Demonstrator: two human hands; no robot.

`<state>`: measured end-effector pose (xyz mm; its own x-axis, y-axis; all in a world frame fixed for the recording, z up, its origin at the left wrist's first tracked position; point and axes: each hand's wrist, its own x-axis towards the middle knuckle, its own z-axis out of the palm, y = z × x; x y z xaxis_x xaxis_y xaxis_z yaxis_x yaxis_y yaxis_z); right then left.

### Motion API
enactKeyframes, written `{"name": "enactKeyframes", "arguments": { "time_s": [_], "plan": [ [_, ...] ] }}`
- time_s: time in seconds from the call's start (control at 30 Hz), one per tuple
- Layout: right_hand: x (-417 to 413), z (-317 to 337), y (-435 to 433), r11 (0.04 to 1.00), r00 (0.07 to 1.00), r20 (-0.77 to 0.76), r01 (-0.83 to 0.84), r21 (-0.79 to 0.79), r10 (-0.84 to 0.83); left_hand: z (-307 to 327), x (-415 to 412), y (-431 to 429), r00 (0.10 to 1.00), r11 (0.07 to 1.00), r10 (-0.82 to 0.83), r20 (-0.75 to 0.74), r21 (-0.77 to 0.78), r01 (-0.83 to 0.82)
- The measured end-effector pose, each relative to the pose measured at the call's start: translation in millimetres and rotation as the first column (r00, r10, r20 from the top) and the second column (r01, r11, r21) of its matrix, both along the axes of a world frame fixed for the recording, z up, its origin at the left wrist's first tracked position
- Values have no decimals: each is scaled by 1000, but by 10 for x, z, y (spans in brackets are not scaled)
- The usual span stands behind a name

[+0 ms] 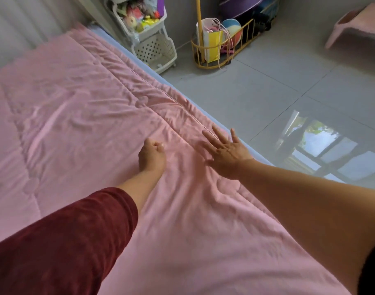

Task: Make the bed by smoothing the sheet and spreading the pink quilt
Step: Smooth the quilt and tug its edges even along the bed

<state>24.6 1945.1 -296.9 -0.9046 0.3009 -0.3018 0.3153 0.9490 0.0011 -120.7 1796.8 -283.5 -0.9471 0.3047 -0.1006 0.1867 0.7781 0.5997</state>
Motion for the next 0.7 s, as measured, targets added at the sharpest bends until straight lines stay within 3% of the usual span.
{"name": "enactKeyframes", "arguments": {
  "time_s": [0.27,0.43,0.6,0.7],
  "plan": [
    [243,904,-1026,986,993,42,-105,-132,111,674,216,-1227,989,995,52,140,72,-62],
    [357,1678,-1807,979,986,-51,-163,-126,157,1376,334,-2061,973,992,47,226,105,-73],
    [577,2466,-2858,968,971,-126,-219,-124,204,2035,761,-3411,955,995,19,296,85,-46],
    [785,2818,-3411,960,966,-138,-239,-145,219,2314,1064,-4283,931,984,90,354,112,-138]
  ]
}}
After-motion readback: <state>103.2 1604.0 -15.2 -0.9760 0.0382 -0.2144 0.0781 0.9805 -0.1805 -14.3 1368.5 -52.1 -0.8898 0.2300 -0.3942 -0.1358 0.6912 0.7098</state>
